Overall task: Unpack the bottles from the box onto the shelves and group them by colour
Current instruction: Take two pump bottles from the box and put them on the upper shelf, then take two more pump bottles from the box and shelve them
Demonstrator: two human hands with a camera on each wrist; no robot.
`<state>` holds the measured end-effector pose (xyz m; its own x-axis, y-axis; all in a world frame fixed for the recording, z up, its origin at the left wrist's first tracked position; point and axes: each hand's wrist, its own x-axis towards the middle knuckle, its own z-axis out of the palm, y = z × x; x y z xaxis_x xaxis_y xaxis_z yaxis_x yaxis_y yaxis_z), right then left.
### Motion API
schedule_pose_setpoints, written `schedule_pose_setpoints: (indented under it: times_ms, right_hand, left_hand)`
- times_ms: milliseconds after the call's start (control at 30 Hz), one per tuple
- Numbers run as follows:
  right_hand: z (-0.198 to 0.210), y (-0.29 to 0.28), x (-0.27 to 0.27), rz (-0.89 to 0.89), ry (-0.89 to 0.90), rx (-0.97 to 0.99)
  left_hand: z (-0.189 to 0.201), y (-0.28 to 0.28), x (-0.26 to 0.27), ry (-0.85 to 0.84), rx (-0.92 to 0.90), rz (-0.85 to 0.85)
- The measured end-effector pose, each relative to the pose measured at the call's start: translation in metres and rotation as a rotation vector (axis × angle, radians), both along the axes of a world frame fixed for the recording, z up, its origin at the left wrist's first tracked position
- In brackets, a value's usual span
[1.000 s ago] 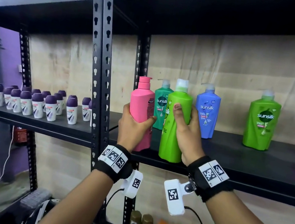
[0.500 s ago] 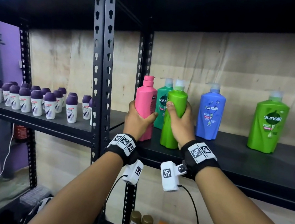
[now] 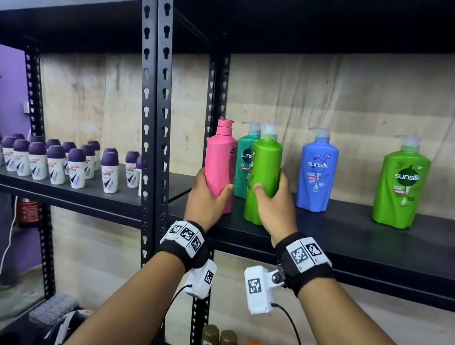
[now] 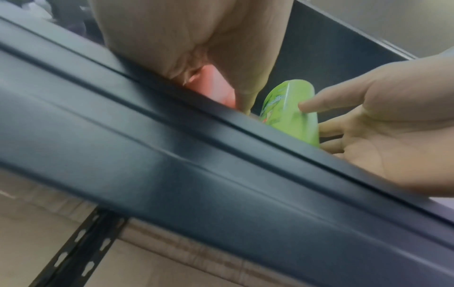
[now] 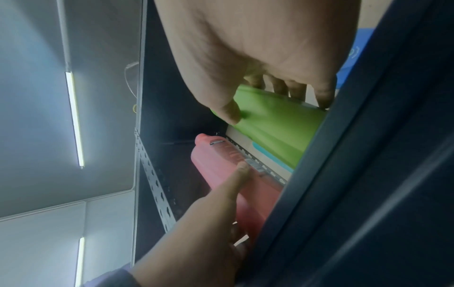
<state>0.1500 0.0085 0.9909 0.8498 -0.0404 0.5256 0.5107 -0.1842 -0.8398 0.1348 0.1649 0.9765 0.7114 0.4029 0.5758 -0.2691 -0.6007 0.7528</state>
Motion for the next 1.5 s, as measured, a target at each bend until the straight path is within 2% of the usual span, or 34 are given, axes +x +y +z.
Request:
schedule_pose_setpoints:
  times_ms: [200,533,700,833,1000,1267,1500]
  right_hand:
    - [-0.02,-0.01,-0.025,-0.053,-0.076,-0.144]
    - [-0.035,-0.056,-0.08,-0.011,-0.35,-0.445]
    - [-0.052,-0.088,-0.101,-0.036,-0.376,-0.69]
    - [-0.081,-0.105,-0.108,-0.068,-0.289,-0.804]
    - [-0.131,-0.123,-0.107,-0.083,-0.119,-0.858]
    - [-0.229,-0.157,-0.114,-0.023,0.213,-0.975]
    - [-0.313,-0.18,-0.145,0.103,0.495,-1.005]
  left_hand:
    - [-0.012,0.001,-0.026,0.015,0.051,0.007]
    - [-0.026,-0.014,-0.075,-0.163,0.149,-0.011]
    - [-0.045,-0.03,-0.088,-0.099,0.27,-0.075]
    - [-0.077,-0.05,-0.088,-0.006,0.318,-0.167]
    - [-0.13,-0.077,-0.082,0.222,0.399,-0.245]
    - [-0.218,-0.113,-0.088,0.568,0.604,-0.301]
    - [-0.307,-0.137,-0.113,0.796,0.626,-0.439]
